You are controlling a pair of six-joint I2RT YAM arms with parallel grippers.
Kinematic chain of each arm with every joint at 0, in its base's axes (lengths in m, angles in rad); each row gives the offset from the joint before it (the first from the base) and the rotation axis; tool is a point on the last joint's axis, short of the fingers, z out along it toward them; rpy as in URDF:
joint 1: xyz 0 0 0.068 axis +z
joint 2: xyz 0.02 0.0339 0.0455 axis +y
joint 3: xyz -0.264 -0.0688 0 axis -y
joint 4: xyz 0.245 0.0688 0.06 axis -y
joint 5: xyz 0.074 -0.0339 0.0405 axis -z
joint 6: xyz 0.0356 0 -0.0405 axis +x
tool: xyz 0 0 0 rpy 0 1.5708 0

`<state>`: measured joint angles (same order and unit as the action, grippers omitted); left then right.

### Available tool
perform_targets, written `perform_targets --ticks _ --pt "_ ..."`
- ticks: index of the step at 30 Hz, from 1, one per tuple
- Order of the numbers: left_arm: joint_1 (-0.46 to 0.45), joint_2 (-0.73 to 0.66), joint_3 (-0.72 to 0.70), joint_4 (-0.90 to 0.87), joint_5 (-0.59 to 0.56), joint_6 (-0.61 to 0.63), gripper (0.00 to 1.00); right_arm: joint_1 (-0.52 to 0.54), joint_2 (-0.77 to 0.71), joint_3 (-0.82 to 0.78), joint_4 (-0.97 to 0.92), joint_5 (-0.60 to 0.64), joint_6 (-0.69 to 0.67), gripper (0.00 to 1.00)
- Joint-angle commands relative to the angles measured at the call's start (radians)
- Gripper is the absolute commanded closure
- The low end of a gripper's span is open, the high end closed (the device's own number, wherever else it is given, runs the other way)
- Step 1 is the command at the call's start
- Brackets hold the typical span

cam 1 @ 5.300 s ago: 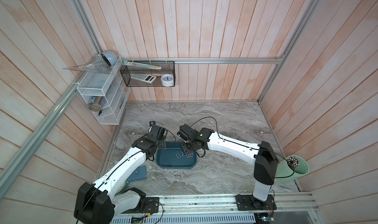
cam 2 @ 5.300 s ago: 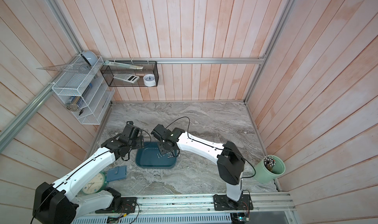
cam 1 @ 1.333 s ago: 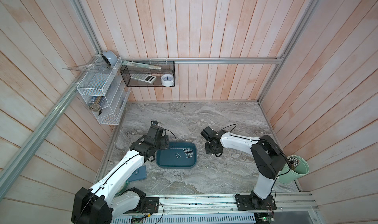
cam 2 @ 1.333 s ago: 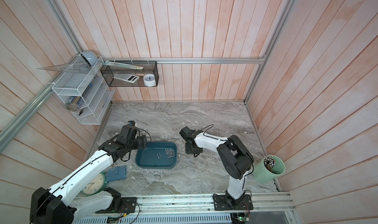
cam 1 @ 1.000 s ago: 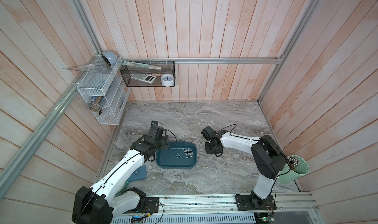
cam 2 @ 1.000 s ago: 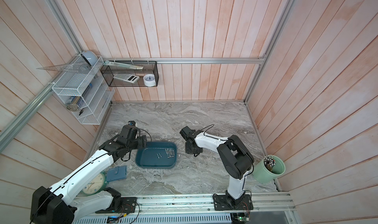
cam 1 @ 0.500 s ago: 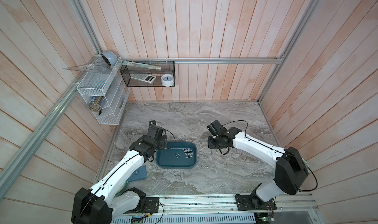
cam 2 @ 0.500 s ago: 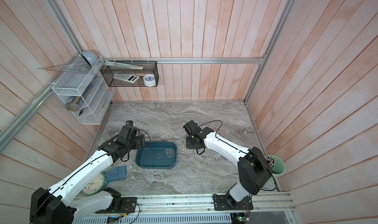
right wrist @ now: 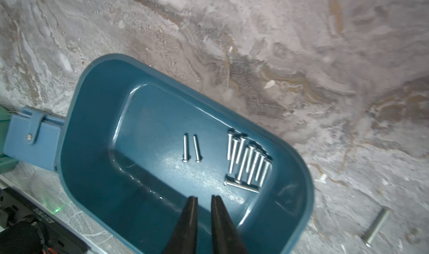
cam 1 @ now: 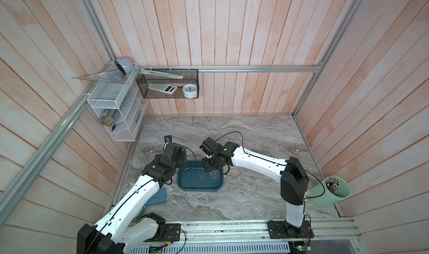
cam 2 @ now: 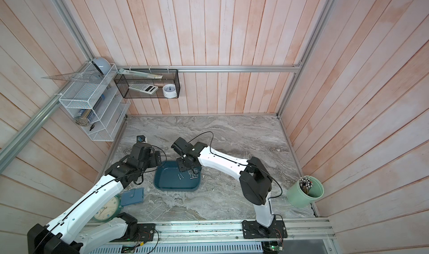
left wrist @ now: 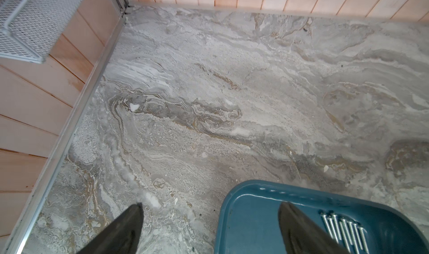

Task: Take out the screws from the storage box
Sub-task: Pick up the screw from the storage box.

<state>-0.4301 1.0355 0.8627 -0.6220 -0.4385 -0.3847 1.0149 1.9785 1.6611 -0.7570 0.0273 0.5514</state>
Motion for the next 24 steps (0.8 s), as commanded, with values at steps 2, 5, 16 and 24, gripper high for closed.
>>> perform_targets --ticks 2,5,16,24 --pt "0.005 -0.048 -0.034 0.047 -0.059 0.013 0.03 -0.012 0.079 0.052 -0.099 0.014 -0.035 0.83" --pt "0.005 -0.060 -0.042 0.055 -0.057 0.014 0.02 -0.011 0.127 0.089 -0.116 0.017 -0.041 0.84" --pt "0.005 -0.049 -0.037 0.047 -0.053 0.017 0.02 -0.045 0.221 0.135 -0.130 0.011 -0.041 0.86" --pt "0.005 -0.038 -0.035 0.045 -0.051 0.020 0.02 -0.049 0.253 0.134 -0.114 -0.027 -0.040 0.86"
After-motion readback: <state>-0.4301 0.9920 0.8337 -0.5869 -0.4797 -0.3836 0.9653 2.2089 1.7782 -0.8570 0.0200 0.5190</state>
